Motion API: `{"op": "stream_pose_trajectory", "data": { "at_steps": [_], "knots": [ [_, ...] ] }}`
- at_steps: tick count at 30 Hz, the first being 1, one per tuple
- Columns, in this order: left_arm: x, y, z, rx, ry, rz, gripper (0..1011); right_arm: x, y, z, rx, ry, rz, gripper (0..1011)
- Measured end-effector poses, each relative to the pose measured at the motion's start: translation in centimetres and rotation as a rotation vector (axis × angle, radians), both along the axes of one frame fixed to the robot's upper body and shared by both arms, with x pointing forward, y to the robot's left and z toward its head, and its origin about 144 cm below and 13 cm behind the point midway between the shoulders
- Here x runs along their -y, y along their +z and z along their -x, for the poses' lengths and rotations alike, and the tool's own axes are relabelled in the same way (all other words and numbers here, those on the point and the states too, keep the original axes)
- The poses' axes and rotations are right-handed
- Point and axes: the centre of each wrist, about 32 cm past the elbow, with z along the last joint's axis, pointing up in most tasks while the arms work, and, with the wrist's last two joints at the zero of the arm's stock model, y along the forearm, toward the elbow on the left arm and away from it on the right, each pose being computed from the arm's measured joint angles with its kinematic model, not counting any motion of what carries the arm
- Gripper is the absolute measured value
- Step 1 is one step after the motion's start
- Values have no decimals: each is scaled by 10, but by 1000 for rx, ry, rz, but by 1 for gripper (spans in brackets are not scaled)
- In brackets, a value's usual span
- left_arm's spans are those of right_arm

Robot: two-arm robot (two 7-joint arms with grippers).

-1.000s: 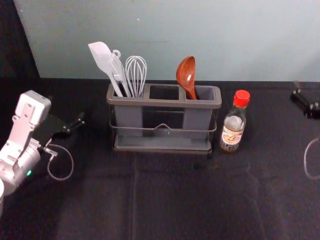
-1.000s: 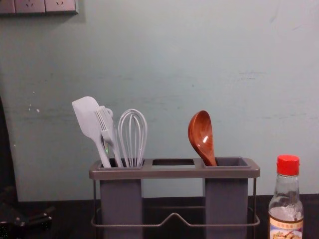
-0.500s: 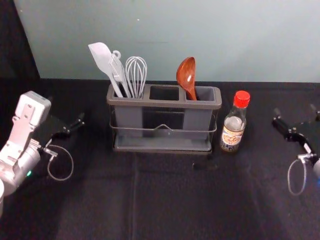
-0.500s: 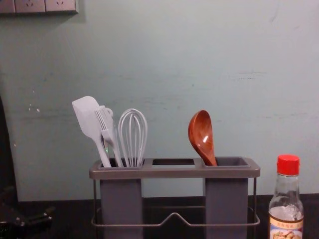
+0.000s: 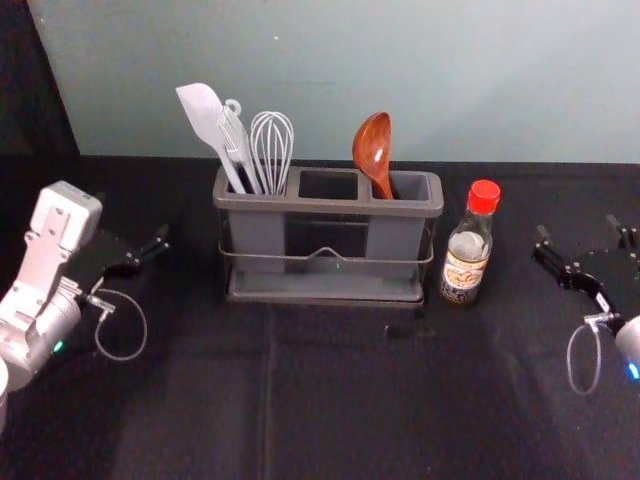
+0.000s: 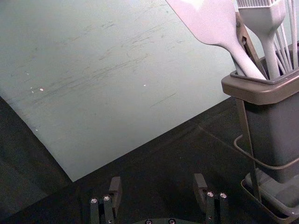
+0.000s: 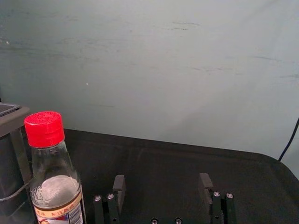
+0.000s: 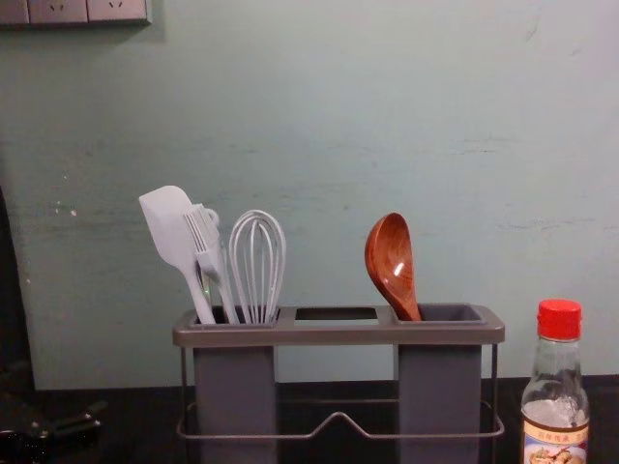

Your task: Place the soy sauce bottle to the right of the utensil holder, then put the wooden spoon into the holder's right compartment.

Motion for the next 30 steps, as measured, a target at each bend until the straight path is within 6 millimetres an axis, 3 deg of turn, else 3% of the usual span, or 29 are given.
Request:
{"op": "stream_pose_trajectory", "data": {
  "at_steps": [30],
  "knots": [
    [0,0,0,0,0,0,1005,0,1,0,0,-3,-2,1002]
  ]
}}
